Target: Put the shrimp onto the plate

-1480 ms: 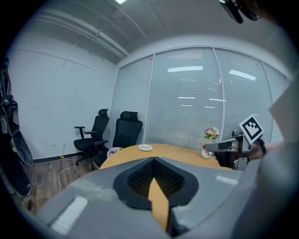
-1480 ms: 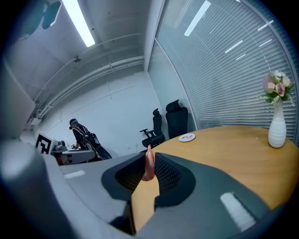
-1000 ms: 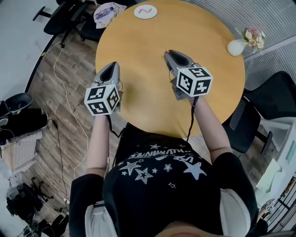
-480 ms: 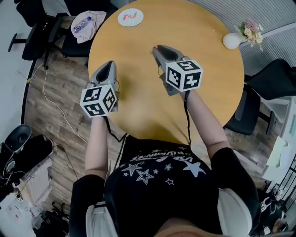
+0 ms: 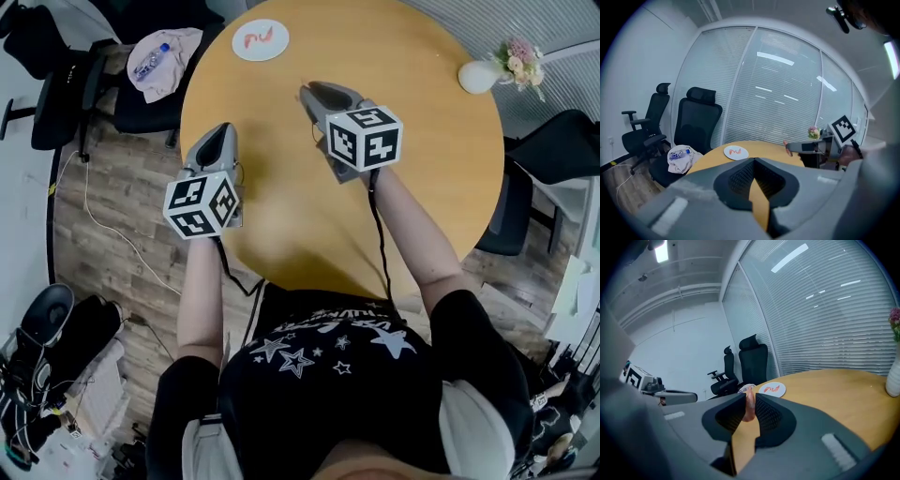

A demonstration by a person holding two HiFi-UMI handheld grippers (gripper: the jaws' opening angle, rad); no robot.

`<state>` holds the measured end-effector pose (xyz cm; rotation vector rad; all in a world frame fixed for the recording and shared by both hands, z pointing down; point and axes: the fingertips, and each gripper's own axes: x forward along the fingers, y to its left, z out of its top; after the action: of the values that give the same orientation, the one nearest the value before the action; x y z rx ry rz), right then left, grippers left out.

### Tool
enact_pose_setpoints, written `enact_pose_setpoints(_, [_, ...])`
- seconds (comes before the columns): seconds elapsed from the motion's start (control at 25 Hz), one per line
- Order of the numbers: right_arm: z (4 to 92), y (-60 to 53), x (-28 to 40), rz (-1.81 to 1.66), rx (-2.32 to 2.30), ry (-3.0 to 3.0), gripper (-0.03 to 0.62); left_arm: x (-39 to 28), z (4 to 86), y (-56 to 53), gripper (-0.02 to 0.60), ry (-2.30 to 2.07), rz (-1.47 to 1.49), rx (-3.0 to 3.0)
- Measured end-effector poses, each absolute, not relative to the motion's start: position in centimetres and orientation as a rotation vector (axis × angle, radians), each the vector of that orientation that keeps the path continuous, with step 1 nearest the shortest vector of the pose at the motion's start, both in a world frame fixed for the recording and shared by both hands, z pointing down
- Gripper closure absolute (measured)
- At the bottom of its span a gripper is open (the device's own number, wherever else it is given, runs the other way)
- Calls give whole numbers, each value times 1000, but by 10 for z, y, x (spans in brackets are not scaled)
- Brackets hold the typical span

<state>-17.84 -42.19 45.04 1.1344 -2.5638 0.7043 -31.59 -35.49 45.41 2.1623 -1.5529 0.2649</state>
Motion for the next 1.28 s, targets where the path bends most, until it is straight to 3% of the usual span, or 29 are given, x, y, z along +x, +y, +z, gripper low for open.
enact_pose_setpoints(1.28, [595,-601,-257,633,1110,-2314,528,-356,573,-460,580,-1464,306,2060])
